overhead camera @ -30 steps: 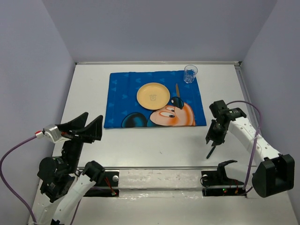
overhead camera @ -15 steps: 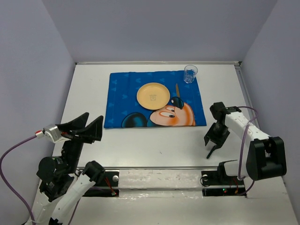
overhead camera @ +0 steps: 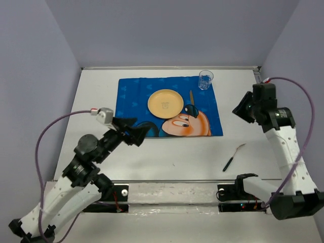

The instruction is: Set the dinner table for one person

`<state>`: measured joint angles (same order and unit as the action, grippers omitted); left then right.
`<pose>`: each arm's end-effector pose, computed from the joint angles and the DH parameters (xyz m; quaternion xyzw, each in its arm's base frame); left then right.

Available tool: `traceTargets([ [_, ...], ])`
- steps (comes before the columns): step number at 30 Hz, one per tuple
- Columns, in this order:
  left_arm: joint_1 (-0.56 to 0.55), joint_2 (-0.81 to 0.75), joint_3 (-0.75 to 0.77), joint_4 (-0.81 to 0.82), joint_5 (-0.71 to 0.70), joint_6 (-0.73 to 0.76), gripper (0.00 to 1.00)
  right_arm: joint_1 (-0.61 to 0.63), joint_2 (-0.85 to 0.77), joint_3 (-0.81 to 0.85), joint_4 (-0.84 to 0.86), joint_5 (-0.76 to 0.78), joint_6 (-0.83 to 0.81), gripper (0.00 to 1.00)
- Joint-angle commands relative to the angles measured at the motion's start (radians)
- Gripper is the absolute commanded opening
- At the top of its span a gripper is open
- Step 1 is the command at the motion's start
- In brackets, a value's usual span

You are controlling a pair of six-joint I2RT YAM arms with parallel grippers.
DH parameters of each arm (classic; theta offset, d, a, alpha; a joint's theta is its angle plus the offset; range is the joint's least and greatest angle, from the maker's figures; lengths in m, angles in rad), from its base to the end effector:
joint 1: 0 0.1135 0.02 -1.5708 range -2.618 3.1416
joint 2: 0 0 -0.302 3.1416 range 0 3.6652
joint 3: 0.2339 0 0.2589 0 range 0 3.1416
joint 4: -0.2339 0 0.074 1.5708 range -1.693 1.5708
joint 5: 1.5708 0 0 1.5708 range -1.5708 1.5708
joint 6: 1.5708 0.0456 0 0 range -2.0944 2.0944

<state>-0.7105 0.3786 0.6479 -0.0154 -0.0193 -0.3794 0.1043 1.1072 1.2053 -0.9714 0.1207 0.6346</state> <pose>0.0627 -0.0528 0.3800 0.0933 0.6048 -0.4049 0.6794 0.2058 0.0160 0.3766 0.2657 0.8999 0.0703 0.3386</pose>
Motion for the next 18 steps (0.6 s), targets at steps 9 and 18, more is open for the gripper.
traceTargets([
  [9,-0.596,0.974,0.223,0.404,-0.187,-0.118,0.95,0.028,-0.210,0.355,0.003,-0.107,-0.177,0.40],
  [18,-0.725,1.450,0.545,0.258,-0.341,-0.084,0.78,0.028,-0.311,0.203,0.112,-0.185,-0.205,0.40],
])
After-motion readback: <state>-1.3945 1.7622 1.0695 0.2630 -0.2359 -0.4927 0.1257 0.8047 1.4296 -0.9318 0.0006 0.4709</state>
